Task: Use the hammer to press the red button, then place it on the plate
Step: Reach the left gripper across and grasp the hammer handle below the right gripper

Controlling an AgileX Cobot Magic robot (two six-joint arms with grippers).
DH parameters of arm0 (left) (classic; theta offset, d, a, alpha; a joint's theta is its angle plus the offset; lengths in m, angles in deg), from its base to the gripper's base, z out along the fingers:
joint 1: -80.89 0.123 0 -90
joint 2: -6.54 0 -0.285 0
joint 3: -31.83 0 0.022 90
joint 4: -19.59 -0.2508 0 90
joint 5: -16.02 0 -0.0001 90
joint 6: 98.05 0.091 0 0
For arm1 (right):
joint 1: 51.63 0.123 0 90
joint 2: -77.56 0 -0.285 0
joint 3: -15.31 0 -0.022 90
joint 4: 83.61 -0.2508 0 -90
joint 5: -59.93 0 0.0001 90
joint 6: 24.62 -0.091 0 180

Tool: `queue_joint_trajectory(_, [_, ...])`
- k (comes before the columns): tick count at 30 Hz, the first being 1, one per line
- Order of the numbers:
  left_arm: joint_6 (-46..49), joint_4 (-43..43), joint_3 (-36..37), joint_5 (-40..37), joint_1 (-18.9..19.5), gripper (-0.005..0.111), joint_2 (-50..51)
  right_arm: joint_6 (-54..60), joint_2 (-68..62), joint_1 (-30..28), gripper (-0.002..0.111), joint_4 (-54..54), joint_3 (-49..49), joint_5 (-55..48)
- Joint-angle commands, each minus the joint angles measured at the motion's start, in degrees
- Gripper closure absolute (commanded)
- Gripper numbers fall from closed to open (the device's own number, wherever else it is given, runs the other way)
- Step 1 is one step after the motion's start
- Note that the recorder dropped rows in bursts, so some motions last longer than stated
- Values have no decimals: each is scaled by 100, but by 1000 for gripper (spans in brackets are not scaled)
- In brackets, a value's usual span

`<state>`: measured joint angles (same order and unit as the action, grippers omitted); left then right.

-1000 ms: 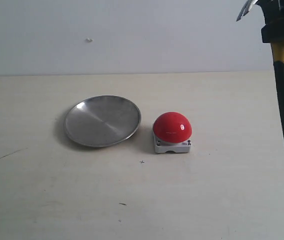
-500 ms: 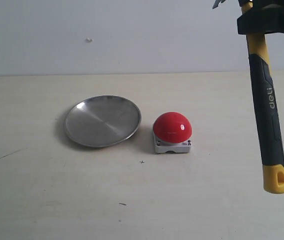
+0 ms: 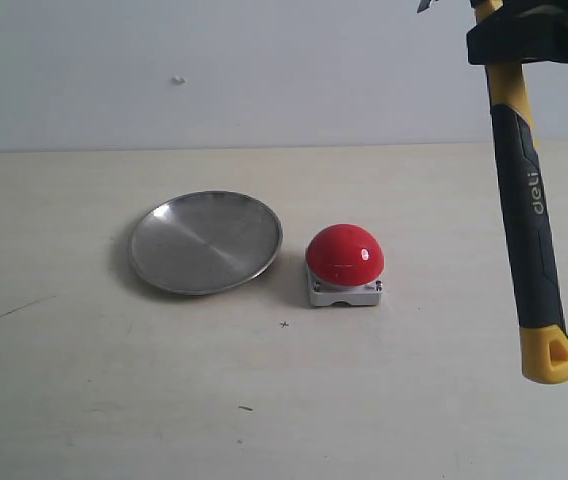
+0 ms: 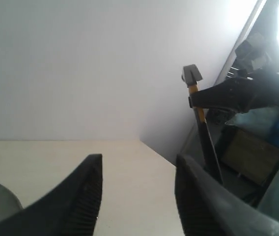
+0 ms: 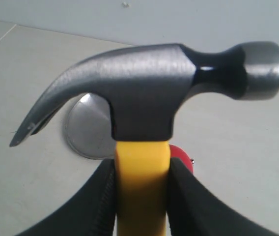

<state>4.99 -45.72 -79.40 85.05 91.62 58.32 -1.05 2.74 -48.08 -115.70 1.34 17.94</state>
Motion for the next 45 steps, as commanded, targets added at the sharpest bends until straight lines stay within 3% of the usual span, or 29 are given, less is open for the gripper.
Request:
queue_joint_trajectory(1, [157,176,-591,32,-3,60,674,71,69,-24,108,-194,53,269])
queue_joint_trajectory(4, [106,317,-1201,-335,-169,60,1258,71,69,-24,108,-194,53,284])
queue_joint_trajectory(7, [-128,281,-1891,-854,-750,60,1871,71,69,-24,108,-194,53,284])
queue_joint_trajectory(12, [366,407,-2554,-1579,-2318,60,2910,71,69,-24,108,-194,53,284])
queue_joint_trajectory(13, [927,814,-2761,-2083,-2963,60,3324,71,69,-24,108,-194,53,257])
queue_joint_trajectory(15, [1323,1470,-3026,-2580,-3570,60,3867,80,69,-24,108,-144,53,256])
queue_joint_trajectory(16, [1341,1513,-3192,-2465,-3845,60,4140,80,69,-24,108,-37,53,234])
queue_joint_trajectory(20, [1288,1489,-3553,-1359,-4322,60,4582,-300,69,-24,108,497,53,162])
queue_joint_trajectory(22, [1176,1489,-3759,-1693,-4510,60,4599,-736,69,-24,108,927,53,318])
queue_joint_trajectory(24, [1176,1682,-3985,-2625,-4948,60,4636,-881,69,-24,108,979,53,461])
queue_joint_trajectory(30, [1411,2113,-4648,-2691,-5906,43,5393,-935,101,-24,108,850,-98,674])
queue_joint_trajectory(37, [1425,2277,-5396,-2615,-6270,43,6337,-991,167,-24,108,850,-117,647])
queue_joint_trajectory(45, [1401,2618,-5776,-2185,-6365,43,6710,-1015,286,-24,108,850,-117,647])
